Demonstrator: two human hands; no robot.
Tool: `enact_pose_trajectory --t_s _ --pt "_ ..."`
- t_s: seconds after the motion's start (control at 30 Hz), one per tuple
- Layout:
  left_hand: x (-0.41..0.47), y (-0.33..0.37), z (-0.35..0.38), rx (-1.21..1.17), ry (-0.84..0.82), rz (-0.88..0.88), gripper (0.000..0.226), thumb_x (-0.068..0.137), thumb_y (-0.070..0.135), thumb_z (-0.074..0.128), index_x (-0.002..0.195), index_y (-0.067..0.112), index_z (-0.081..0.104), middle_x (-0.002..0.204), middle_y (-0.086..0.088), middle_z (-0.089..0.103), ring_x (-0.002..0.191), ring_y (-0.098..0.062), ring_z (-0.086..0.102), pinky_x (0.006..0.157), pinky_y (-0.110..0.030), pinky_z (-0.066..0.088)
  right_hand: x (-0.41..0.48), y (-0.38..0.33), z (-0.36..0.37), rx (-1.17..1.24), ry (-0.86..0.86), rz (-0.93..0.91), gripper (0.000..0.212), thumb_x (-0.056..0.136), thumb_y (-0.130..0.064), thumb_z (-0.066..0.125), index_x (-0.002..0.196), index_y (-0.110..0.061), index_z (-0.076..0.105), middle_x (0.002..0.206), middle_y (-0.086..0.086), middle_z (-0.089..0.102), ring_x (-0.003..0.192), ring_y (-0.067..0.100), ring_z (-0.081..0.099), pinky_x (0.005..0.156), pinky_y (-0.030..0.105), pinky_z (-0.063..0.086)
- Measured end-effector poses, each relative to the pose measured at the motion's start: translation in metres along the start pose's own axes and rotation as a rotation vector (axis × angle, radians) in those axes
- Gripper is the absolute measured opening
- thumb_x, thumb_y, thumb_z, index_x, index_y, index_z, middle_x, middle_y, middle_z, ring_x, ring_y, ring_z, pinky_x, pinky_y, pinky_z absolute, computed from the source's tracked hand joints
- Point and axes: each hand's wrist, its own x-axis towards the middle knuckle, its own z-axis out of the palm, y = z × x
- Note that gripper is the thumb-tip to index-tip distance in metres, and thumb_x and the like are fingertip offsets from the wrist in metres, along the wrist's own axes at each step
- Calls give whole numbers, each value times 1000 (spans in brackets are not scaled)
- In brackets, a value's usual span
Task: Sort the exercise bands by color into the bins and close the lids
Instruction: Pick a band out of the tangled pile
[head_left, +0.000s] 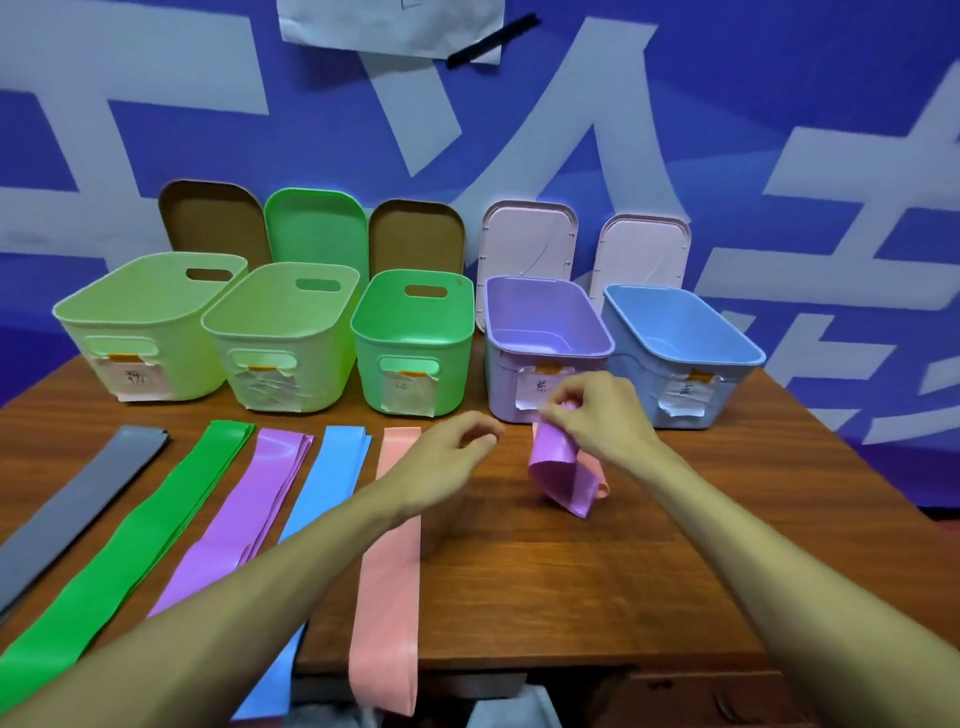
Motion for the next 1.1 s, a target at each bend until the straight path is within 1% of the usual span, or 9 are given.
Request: enact_pose_trajectory --t_s 0.1,0.27,0.4,0.5,0.6,0.7,0.87,1.03,1.1 --pt "9 19 3 -229 32 -9 26 100 18 41 119 23 58 125 2 60 115 -10 55 100 -28 43 2 -18 -28 149 28 -82 8 82 -23 70 78 -18 74 75 -7 67 71 6 57 60 7 38" --pt "8 51 -7 -410 20 103 38 98 7 41 134 16 50 135 0 53 127 -11 47 108 -30 38 1 -45 -59 338 -12 -224 7 84 -25 70 78 -25 73 77 -8 71 73 2 59 70 16 46" --pt "4 49 -22 -402 60 142 48 94 6 51 139 19 44 141 5 45 130 -8 40 111 -26 33 0 -61 -65 458 -82 -269 5 85 -21 69 84 -19 73 80 -9 70 74 -2 59 70 9 47" --pt "-6 38 -38 -321 114 152 30 89 13 62 118 17 60 125 6 57 115 -7 49 89 -11 41 1 -69 -59 479 -163 -254 5 83 -21 70 84 -18 73 81 -6 70 73 -2 60 70 12 48" --pt "-24 27 -59 -306 92 133 7 86 13 66 90 17 62 87 2 63 82 -10 55 74 -21 44 2 -79 -48 454 -259 -258 5 83 -18 71 84 -14 73 79 -5 70 69 -4 59 68 9 47" --pt "-44 17 -85 -134 74 109 4 89 18 64 90 15 62 82 -1 62 73 -9 52 70 -23 42 5 -92 -31 361 -403 -237 12 81 -27 73 84 -15 71 76 -7 67 66 -2 57 64 11 44" --pt "-78 -9 -126 177 110 16 9 90 30 62 84 23 62 75 3 57 70 -10 49 66 -28 39 14 -116 18 36 -662 -285 43 75 -49 73 90 -10 65 78 1 60 69 13 50 62 31 34" --pt "-119 -37 -155 140 227 -121 10 88 27 66 80 21 62 70 5 53 60 -5 47 57 -22 38 23 -145 54 -55 -835 -370 23 68 -18 82 83 -13 65 77 0 59 70 12 48 63 31 35" --pt "-134 -48 -160 19 288 -211 7 90 19 62 84 17 60 63 4 47 42 2 41 39 -13 33 28 -156 69 -157 -835 -431 19 66 -6 75 72 -18 61 70 -2 56 65 12 47 60 31 35"
